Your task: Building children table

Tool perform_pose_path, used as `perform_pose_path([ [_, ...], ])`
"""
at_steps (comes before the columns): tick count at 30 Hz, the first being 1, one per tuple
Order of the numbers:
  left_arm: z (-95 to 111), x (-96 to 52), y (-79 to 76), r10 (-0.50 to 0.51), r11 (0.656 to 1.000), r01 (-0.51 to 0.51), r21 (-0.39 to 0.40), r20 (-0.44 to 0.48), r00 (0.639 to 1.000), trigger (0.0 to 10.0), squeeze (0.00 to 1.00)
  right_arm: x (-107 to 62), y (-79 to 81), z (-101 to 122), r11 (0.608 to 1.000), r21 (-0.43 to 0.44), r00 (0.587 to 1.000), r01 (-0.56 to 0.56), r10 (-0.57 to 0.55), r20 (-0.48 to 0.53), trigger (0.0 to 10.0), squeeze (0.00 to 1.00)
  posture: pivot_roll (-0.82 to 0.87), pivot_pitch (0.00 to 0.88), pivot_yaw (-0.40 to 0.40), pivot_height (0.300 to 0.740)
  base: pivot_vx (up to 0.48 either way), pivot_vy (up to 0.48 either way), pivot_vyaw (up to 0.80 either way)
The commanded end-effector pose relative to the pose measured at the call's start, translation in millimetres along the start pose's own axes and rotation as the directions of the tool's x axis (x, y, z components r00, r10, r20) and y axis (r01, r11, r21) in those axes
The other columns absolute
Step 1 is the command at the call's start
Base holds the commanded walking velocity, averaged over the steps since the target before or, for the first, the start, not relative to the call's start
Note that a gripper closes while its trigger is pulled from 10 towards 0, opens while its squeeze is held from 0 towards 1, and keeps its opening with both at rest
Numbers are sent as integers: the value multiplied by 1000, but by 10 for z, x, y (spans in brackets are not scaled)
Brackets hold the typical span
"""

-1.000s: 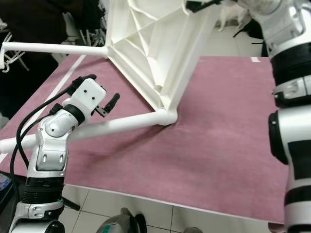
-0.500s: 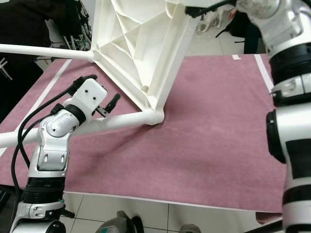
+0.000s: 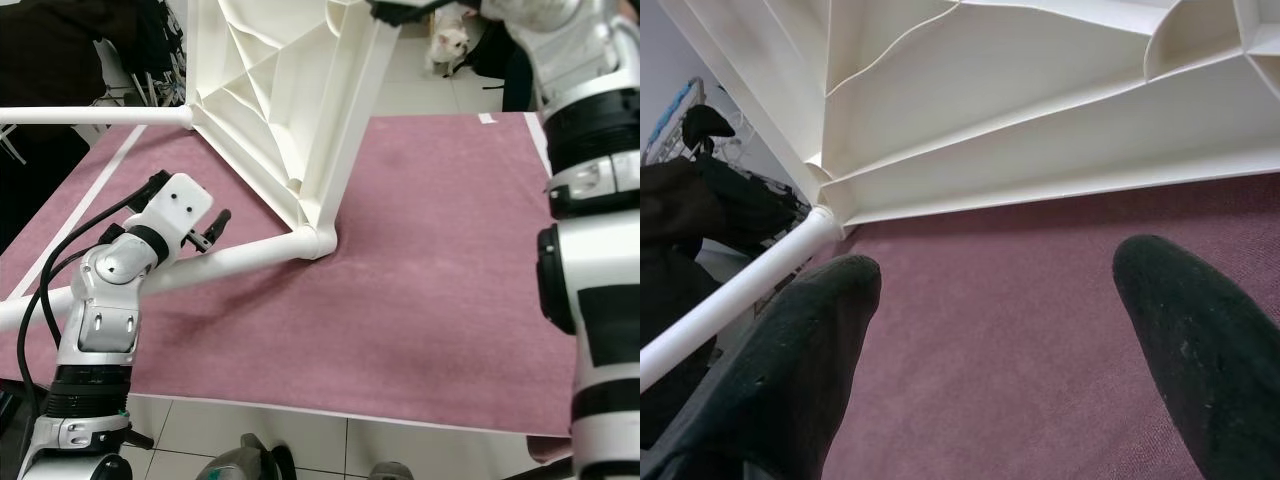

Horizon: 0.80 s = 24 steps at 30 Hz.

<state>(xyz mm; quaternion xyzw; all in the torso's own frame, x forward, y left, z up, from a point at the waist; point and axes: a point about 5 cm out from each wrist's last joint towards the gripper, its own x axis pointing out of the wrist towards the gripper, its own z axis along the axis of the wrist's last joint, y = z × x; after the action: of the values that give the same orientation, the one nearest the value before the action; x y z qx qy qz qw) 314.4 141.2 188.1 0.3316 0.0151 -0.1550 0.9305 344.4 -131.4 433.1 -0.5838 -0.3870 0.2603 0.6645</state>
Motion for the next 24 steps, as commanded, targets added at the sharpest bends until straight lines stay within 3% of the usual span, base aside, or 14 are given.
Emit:
perform_pose_path([
  [1,-193,-24,83,273,962,-274,4,-91,958,10000,0,-1,-123,116,996,67,995,52,-58,80,10000,0,-60,0,146,740,0,0,0],
  [15,-389,-56,-5,273,959,-281,-26,-170,947,10000,0,-67,-154,130,978,205,989,23,-52,135,10000,0,-51,0,132,740,0,0,0],
  [22,-321,-39,15,286,955,-294,-43,-132,949,10000,0,-109,-175,133,965,255,985,59,-97,140,10000,0,-49,0,132,740,0,0,0],
  [24,-247,-24,22,287,954,-293,-60,-93,953,10000,0,-144,-143,111,945,309,980,102,-148,130,10000,0,-48,0,133,740,0,0,0],
])
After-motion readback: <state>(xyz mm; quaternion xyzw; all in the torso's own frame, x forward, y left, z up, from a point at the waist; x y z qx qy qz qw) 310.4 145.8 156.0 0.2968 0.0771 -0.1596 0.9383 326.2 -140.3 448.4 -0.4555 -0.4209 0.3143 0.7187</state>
